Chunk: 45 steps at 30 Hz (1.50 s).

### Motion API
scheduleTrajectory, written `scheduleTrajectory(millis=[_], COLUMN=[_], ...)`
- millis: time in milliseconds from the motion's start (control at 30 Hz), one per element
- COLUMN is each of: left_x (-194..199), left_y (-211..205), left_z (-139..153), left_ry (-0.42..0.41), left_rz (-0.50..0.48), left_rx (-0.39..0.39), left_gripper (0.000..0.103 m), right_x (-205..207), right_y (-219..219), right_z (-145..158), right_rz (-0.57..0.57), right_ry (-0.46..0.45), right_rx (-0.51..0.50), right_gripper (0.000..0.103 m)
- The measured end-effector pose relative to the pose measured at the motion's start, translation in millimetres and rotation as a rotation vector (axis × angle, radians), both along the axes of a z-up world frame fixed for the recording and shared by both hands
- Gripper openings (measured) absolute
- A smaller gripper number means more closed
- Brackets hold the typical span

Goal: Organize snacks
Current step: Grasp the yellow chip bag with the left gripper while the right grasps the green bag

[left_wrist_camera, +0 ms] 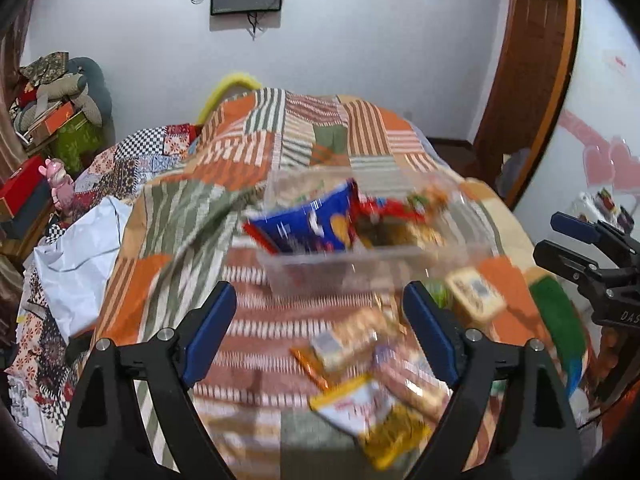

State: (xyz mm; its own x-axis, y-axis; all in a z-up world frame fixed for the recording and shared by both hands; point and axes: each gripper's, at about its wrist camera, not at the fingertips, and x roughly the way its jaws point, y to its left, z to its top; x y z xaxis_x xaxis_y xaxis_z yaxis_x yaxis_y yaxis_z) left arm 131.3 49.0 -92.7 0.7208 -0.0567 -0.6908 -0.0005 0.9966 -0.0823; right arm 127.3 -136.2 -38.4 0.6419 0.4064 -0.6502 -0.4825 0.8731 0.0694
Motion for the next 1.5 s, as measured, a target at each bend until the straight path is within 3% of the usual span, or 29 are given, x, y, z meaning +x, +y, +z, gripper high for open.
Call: scheduleTrajectory(millis=[233, 467, 767, 867, 933, 1033, 1167, 1500], left_x=[-27, -31, -29, -28, -27, -27, -28, -41], left_y=[-18, -26, -26, -31, -33, -32, -24, -19], left_z=[-31, -69, -97, -99, -100, -99, -99, -84], left_ry=[0.077, 0.177, 0.221, 0.198, 0.188, 0.177, 0.17, 0.133], left_rz=[-0.035, -0.028, -0.014, -0.001, 0.0, -0.004, -0.007, -0.013], left_rx=[0.025, -0.019, -0.103, -0.068, -0.057, -0.039, -0.073, -0.073], left_gripper=[0.087, 0.087, 0.087, 0.086, 0.071, 0.048, 0.044, 0.04], right_x=[-27, -36, -36, -35, -35, -36, -36, -40], right_y=[2, 6, 10, 8, 7, 8, 6, -2], right_z=[-29, -61, -85, -88, -89, -90, -91, -82], right_rz=[0.023, 0.04, 0.06, 0.064, 0.08, 0.093, 0.088, 0.082], right_ry=[0.075, 0.163, 0.234, 0.251, 0.271, 0.272, 0.275, 0.261], right_rx=[-0.019, -0.029, -0.013, 0.018, 0.046, 0.054, 0.068, 0.09], right_gripper=[0.083, 0.083, 0.081, 0.07, 0.06, 0.055, 0.045, 0.041])
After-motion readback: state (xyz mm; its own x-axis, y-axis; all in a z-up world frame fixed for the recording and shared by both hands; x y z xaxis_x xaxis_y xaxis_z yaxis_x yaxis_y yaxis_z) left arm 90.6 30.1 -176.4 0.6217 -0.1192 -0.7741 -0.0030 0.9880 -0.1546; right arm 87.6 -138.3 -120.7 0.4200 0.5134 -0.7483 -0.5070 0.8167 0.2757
